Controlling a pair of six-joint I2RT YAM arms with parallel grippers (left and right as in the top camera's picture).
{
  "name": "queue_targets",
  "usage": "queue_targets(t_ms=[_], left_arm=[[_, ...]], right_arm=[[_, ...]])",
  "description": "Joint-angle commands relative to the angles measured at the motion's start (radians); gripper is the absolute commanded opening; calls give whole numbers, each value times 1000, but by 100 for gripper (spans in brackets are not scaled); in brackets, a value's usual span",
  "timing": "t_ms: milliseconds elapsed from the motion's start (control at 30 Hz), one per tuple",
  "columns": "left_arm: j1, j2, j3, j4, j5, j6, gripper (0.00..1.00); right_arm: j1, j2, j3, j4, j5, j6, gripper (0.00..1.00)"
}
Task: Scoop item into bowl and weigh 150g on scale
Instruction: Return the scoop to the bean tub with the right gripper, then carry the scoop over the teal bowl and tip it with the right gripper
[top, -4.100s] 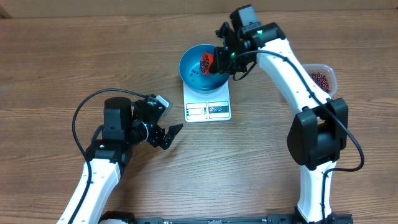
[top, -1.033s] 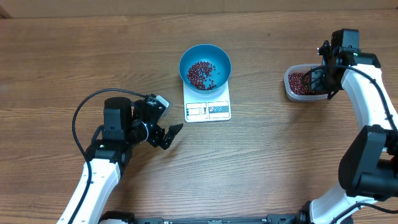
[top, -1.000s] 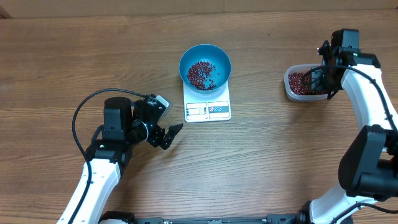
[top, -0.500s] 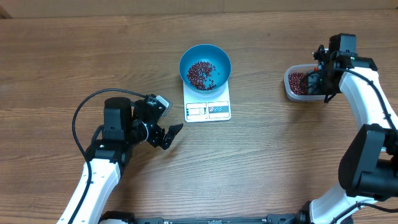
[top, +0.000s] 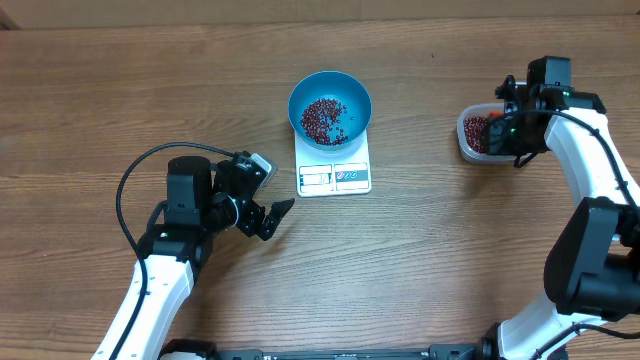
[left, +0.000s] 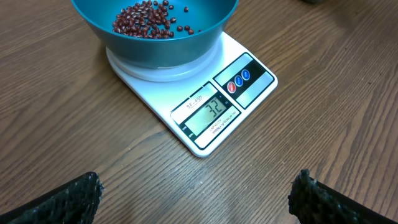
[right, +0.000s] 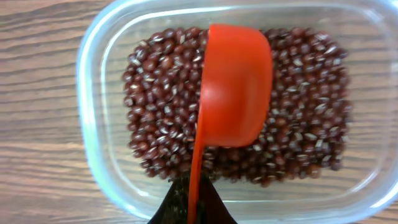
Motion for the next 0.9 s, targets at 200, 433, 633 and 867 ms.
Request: queue_targets(t_ms=[200,433,633,867], left_arm=[[-8,3,3,3,8,-11,100],[-8,3,3,3,8,-11,100],[-8,3,3,3,8,-11,99],[-8,3,3,3,8,-11,100]], right_arm=[[-4,9,-6,-27,-171,-6,4],[-77,9,-6,-34,-355,5,4],[-182,9,-6,-45,-499,31,4],[-257,10,-6,-69,-600,30,4]])
